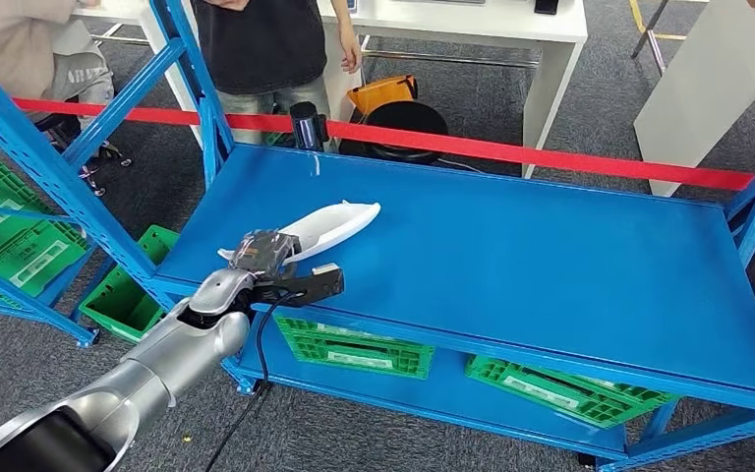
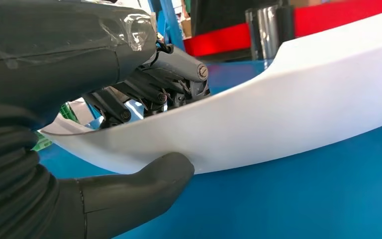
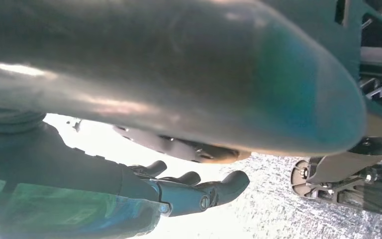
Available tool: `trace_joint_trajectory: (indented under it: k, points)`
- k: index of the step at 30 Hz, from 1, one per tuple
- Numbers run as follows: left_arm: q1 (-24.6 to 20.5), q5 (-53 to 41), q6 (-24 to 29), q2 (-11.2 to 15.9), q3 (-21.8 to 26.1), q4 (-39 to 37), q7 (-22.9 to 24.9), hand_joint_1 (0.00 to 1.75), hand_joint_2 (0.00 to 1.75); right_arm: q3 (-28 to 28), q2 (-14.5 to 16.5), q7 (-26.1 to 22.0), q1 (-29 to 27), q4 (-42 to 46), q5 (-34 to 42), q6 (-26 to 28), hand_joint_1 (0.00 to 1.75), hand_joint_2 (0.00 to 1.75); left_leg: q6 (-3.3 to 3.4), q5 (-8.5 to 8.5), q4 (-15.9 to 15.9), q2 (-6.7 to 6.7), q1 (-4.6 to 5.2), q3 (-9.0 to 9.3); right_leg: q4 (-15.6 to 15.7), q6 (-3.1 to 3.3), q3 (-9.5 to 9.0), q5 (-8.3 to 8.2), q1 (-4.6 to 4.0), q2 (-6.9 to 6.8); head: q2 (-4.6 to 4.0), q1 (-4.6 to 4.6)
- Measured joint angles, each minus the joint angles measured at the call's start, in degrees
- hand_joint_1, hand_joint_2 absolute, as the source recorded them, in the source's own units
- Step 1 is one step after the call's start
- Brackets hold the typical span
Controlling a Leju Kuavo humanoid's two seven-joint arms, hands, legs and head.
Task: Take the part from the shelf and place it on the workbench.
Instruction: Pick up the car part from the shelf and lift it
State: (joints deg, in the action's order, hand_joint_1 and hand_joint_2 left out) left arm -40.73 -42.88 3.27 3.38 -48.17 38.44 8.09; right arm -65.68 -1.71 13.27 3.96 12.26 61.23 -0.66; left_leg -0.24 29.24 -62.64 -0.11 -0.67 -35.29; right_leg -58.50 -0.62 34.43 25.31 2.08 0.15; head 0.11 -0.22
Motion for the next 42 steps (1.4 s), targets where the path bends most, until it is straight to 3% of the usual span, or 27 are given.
trace_joint_trajectory:
  k: [2,3,4,5,8,10,13,15,17,18,19,20,22,24,26,29,30,32,33,34,35,36,38,40,42]
  points:
    - [0.2,0.2,0.0,0.0,0.0,0.0,-0.1,1.75,1.75,0.0,0.0,0.0,0.0,0.0,0.0,0.0,0.00,0.00,-0.42,3.38,-7.7,0.03,-0.06,-3.57,0.0,0.27,0.11,-0.01,-0.08,-0.01,0.00,-0.02]
    - [0.4,0.3,0.1,0.0,0.0,0.0,-0.1,1.75,1.75,0.0,0.0,0.0,0.0,0.0,0.0,0.0,0.00,0.00,-0.48,4.09,-10.4,0.03,-0.07,-4.92,0.0,0.27,0.14,-0.01,-0.13,0.00,0.00,-0.02]
    - [0.5,0.5,0.1,0.0,0.0,0.0,-0.2,1.75,1.75,0.0,0.0,0.0,-0.1,0.0,-0.1,0.0,0.00,0.00,-0.42,3.74,-11.2,0.03,-0.07,-5.34,0.0,0.27,0.13,-0.01,-0.19,0.03,0.00,-0.03]
    - [0.6,0.7,0.1,0.1,0.0,0.0,-0.2,1.75,1.75,0.0,0.0,0.0,-0.1,0.0,-0.1,0.0,0.00,0.00,-0.23,2.41,-9.7,0.03,-0.07,-4.65,0.0,0.27,0.08,-0.02,-0.24,0.08,0.00,-0.03]
    - [0.3,1.1,-0.2,0.1,0.0,0.1,-0.5,1.75,1.75,0.0,0.1,0.0,0.0,0.0,-0.1,-0.2,0.00,0.00,0.97,-2.41,1.3,-0.01,0.20,0.82,0.0,0.17,-0.09,-0.05,-0.51,0.19,0.00,-0.01]
    - [0.1,1.5,-0.6,0.1,0.0,0.2,-0.8,1.75,1.75,0.0,0.2,0.0,0.1,0.0,-0.1,-0.3,0.00,0.00,1.54,-2.83,4.6,-0.01,0.63,2.33,0.0,-0.15,0.10,-0.22,-0.61,0.16,0.00,0.03]
    - [0.0,1.9,-1.0,0.0,0.0,0.4,-1.0,1.75,1.75,0.0,0.3,0.0,0.1,0.0,-0.1,-0.4,0.00,0.00,2.22,-3.42,5.8,0.10,0.66,2.84,-0.1,-0.86,0.46,-0.24,-0.64,0.09,0.00,0.05]
    - [-0.1,2.0,-1.2,-0.2,0.0,0.6,-1.2,1.75,1.75,0.0,0.2,0.0,0.1,0.0,-0.1,-0.4,0.00,0.00,2.80,-4.22,6.8,0.28,0.40,3.42,-3.8,-0.69,2.26,1.78,-0.75,0.03,0.00,0.14]
    - [0.1,2.1,-1.3,-0.4,0.0,0.6,-1.2,1.75,1.75,0.0,0.1,0.0,0.1,0.0,-0.1,-0.4,0.00,0.00,3.03,-4.42,6.9,0.37,0.57,3.26,-11.3,-0.30,5.62,4.92,-0.71,0.01,0.00,0.19]
    - [0.2,2.1,-1.4,-0.4,-0.1,0.6,-1.2,1.75,1.75,0.0,0.0,0.0,0.1,0.0,-0.1,-0.4,0.00,0.00,3.02,-4.42,6.8,0.37,0.64,3.17,-14.3,-0.39,6.97,5.86,-0.70,0.00,0.00,0.18]
    - [0.3,2.1,-1.4,-0.4,-0.1,0.6,-1.2,1.75,1.75,0.0,0.0,0.0,0.0,0.0,-0.1,-0.4,0.00,0.00,3.00,-4.40,6.8,0.36,0.68,3.11,-15.3,-0.69,7.42,5.99,-0.68,0.00,0.00,0.18]
    - [0.4,2.1,-1.4,-0.5,-0.1,0.6,-1.2,1.75,1.75,0.0,-0.1,0.0,0.0,0.0,-0.1,-0.4,0.00,0.00,2.94,-4.36,6.6,0.31,0.68,3.08,-14.1,-1.16,6.75,5.23,-0.64,-0.03,0.00,0.18]
    - [0.4,2.1,-1.4,-0.6,-0.1,0.6,-1.2,1.75,1.75,0.0,-0.2,0.0,0.0,0.0,-0.1,-0.4,0.00,0.00,2.60,-4.13,6.2,0.16,0.62,3.04,-6.3,-1.99,2.85,2.34,-0.49,-0.16,0.00,0.19]
    - [0.4,2.1,-1.4,-0.6,-0.1,0.6,-1.2,1.75,1.75,0.0,-0.2,0.0,0.1,0.0,-0.1,-0.4,0.00,0.00,2.03,-3.78,5.6,0.00,0.83,2.77,-0.4,-1.76,-0.12,0.56,-0.54,-0.25,0.00,0.16]
    - [0.3,2.5,-1.3,-0.5,0.0,0.6,-1.3,1.75,1.75,0.0,-0.2,0.0,0.1,0.0,-0.1,-0.4,0.00,0.00,1.57,-3.68,5.4,-0.04,0.95,2.53,0.3,-0.91,-0.53,0.36,-0.85,-0.20,0.00,0.11]
    - [0.5,4.3,-0.8,-0.4,0.5,1.3,-2.1,1.75,1.75,0.0,-0.1,0.0,0.1,0.0,-0.2,-0.5,0.00,0.00,0.75,-2.58,4.0,0.00,0.58,1.76,0.4,0.02,-0.55,0.13,-0.49,-0.17,0.00,0.08]
    - [0.7,5.0,-0.7,-0.3,0.8,1.7,-2.4,1.75,1.75,0.0,-0.1,-0.1,0.1,0.0,-0.2,-0.5,0.00,0.00,0.40,-1.18,1.7,0.01,0.47,0.68,0.4,0.25,-0.57,0.08,-0.32,-0.16,0.00,0.06]
    - [1.3,6.0,-0.5,-0.3,1.2,2.5,-2.7,1.75,1.75,0.0,0.0,-0.1,0.0,0.0,-0.2,-0.6,0.00,0.00,-0.17,2.50,-5.9,0.03,0.26,-2.84,0.4,0.55,-0.49,0.06,-0.39,-0.16,0.00,0.05]
    - [1.7,6.5,-0.4,-0.2,1.4,3.0,-2.9,1.75,1.75,0.0,0.0,-0.2,0.0,0.0,-0.1,-0.6,0.00,0.00,-0.31,3.82,-9.6,0.04,0.17,-4.58,0.4,0.59,-0.45,0.05,-0.44,-0.16,0.00,0.05]
    - [2.1,7.3,-0.3,-0.2,1.6,3.5,-3.2,1.75,1.75,0.0,0.0,-0.3,-0.1,0.0,-0.1,-0.6,0.00,0.00,-0.32,4.06,-11.4,0.04,0.11,-5.52,0.4,0.63,-0.44,0.03,-0.50,-0.12,0.00,0.05]
    - [2.6,8.5,-0.1,-0.1,1.8,4.3,-3.7,1.75,1.75,0.0,0.0,-0.4,-0.2,0.0,0.0,-0.6,0.00,0.00,-0.18,3.16,-10.9,0.04,0.07,-5.31,0.4,0.65,-0.46,0.03,-0.58,-0.05,0.00,0.05]
    - [2.9,10.1,-0.1,-0.1,2.2,5.2,-4.4,1.75,1.75,0.0,0.0,-0.5,-0.3,0.0,0.1,-0.6,0.00,0.00,0.11,1.37,-8.0,0.04,0.08,-3.96,0.4,0.65,-0.52,0.02,-0.66,0.02,0.00,0.04]
    - [3.4,13.4,-0.1,0.0,3.1,7.5,-5.7,1.75,1.75,0.0,0.2,-0.9,-0.3,0.0,0.3,-0.6,0.00,0.00,1.08,-2.15,0.3,0.00,0.31,0.06,0.4,0.58,-0.56,0.00,-0.91,0.09,0.00,0.09]
    - [3.7,15.2,-0.2,0.0,3.8,9.7,-6.2,1.75,1.75,0.0,0.3,-1.0,-0.3,0.0,0.5,-0.6,0.00,0.00,1.82,-3.24,4.7,0.04,0.74,2.09,0.4,0.36,-0.38,-0.12,-1.06,0.04,0.00,0.13]
    - [4.2,15.7,-0.3,0.0,4.2,11.3,-6.2,1.75,1.75,0.0,0.4,-1.0,-0.4,0.0,0.6,-0.5,0.00,0.00,2.15,-3.28,5.3,0.14,1.05,2.17,0.7,-0.17,-0.27,-0.36,-1.04,0.00,0.00,0.10]
